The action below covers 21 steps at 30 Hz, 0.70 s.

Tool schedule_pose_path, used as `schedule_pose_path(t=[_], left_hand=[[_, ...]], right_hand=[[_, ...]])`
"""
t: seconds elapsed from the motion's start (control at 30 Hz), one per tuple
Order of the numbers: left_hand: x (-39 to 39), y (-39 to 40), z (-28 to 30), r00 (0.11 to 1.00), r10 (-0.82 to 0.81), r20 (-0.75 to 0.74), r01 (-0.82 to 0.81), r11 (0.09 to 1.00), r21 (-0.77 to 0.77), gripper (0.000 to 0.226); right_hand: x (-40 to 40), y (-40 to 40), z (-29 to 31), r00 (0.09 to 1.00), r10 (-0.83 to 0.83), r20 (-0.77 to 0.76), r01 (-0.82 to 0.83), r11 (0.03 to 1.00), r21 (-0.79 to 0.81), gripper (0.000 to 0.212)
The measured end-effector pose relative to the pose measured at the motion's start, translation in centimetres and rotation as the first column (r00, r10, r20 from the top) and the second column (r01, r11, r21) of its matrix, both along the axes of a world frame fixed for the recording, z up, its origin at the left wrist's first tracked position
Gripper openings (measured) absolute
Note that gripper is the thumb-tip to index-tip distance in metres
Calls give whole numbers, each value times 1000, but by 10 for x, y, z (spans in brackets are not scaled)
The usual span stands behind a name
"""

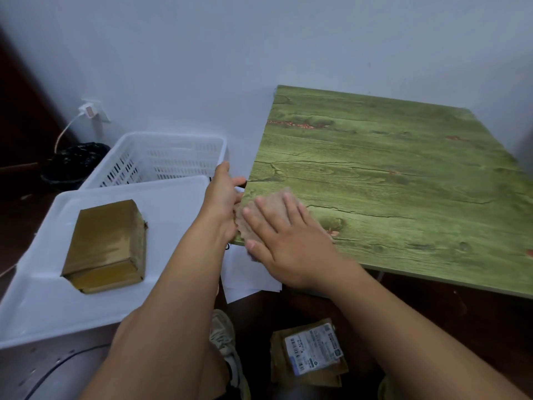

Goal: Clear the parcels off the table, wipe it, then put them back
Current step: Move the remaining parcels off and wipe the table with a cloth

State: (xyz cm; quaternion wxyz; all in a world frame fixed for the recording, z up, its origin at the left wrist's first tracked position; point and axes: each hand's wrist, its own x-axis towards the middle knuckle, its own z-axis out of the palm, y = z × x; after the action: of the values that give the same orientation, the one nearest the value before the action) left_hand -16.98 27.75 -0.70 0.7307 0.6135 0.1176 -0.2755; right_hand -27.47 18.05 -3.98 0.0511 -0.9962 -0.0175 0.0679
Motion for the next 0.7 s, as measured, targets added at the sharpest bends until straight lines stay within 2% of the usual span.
schedule_pose_path(t=[0.07,0.17,0.23,0.3,0.37,0.43,0.5,0.63,0.7], left_hand=[[-2,-2,2,1000,-23,1,23,1000,4,55],[-6,-6,8,997,-53,64,49,997,57,45],[-8,-11,8,980,-73,185,46,988,146,36],[-8,-15,2,909,-162,385,31,945,325,30],[-10,-17,-1,848,-205,490,-21,909,417,18],[-13,-17,-3,813,-230,535,-24,905,426,13],[-16,-17,-3,760,-271,591,-5,906,422,13],[-24,-17,1,617,-406,674,139,899,414,15],[-27,-17,2,518,-531,671,268,846,462,17]], right_hand=[[-11,-8,0,998,63,20,-62,998,-29,73],[-29,-23,4,998,63,-2,-63,998,10,79],[-39,-31,6,999,35,-16,-35,999,33,76],[-48,-37,5,1000,6,-12,-5,998,61,75],[-53,-45,4,999,-32,7,30,991,127,82],[-56,-52,3,998,-65,16,61,984,170,92],[-59,-59,3,998,-64,7,63,988,140,99],[-61,-59,0,985,-49,163,46,999,20,78],[-63,-60,1,975,-80,208,81,997,8,75]])
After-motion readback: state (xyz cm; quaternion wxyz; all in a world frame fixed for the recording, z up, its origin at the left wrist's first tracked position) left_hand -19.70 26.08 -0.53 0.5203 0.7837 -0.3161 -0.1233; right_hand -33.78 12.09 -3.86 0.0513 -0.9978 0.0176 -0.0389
